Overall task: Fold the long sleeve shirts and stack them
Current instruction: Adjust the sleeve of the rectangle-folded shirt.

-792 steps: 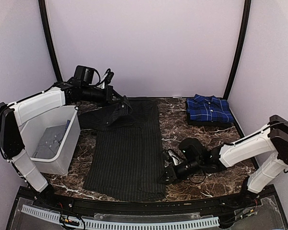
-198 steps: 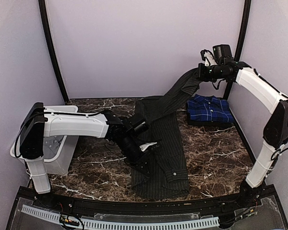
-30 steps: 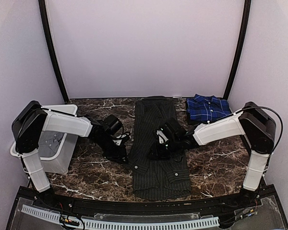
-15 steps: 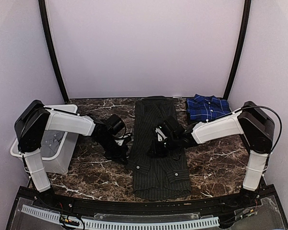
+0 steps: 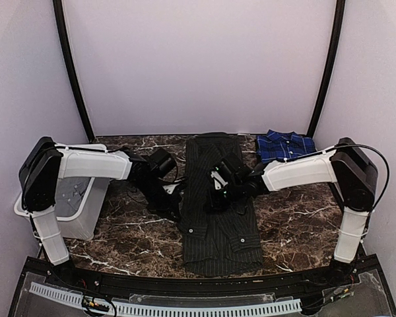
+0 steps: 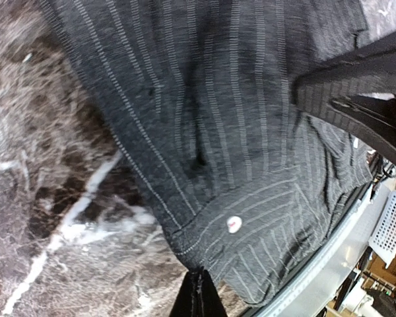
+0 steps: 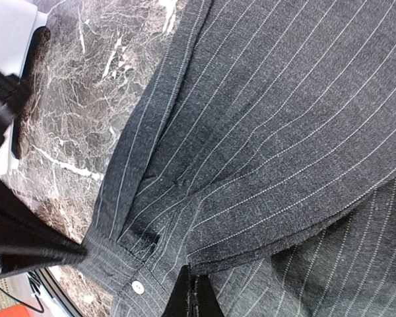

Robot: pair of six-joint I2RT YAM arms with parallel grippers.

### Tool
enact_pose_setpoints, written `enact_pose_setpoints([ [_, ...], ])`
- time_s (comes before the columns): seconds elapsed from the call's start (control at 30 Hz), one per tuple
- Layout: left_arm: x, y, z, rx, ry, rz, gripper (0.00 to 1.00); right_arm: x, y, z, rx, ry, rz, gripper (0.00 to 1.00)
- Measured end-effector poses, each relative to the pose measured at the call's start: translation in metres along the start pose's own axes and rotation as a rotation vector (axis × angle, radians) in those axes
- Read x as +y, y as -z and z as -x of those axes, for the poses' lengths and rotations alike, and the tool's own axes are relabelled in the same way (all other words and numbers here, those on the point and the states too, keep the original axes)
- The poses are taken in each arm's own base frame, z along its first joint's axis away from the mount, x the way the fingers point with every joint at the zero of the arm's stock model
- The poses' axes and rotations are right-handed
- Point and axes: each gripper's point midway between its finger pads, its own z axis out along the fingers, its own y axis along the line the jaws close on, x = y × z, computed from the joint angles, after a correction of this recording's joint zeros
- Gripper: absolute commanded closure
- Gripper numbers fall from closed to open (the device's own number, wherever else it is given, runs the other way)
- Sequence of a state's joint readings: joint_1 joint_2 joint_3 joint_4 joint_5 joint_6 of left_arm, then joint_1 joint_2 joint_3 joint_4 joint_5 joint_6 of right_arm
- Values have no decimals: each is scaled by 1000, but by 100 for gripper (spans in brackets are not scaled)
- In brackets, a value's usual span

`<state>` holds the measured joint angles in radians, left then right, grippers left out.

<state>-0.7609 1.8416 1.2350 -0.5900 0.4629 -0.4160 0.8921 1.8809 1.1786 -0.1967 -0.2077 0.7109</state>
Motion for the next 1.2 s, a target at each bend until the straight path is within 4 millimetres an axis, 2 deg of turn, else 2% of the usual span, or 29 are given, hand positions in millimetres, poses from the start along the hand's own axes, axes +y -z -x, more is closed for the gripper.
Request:
enact_pose_setpoints([
  [0.17, -23, 7, 1, 12, -50, -36, 100, -8, 8, -4, 37, 24, -41, 100],
  [0.33, -53, 18, 4, 15, -94, -91, 100, -20, 25, -13, 78, 38, -100, 100],
  [0.43, -76, 30, 11, -4, -131, -135, 100, -20, 41, -14, 83, 53, -116, 100],
  [0.57, -91, 36, 9, -7, -158, -166, 100, -17, 56, -14, 81, 71, -117, 100],
  [0.7, -86, 26, -5, 32, -148, -164, 100, -19, 58, -19, 97, 77, -114, 100],
  [0.93, -53, -4, -42, 135, -78, -114, 100, -29, 47, -46, 161, 63, -105, 100],
  [1.13, -54, -8, -44, 133, -76, -118, 100, -28, 39, -56, 179, 68, -94, 100],
  [1.2, -55, -9, -44, 131, -82, -121, 97, -29, 38, -59, 183, 68, -95, 94],
])
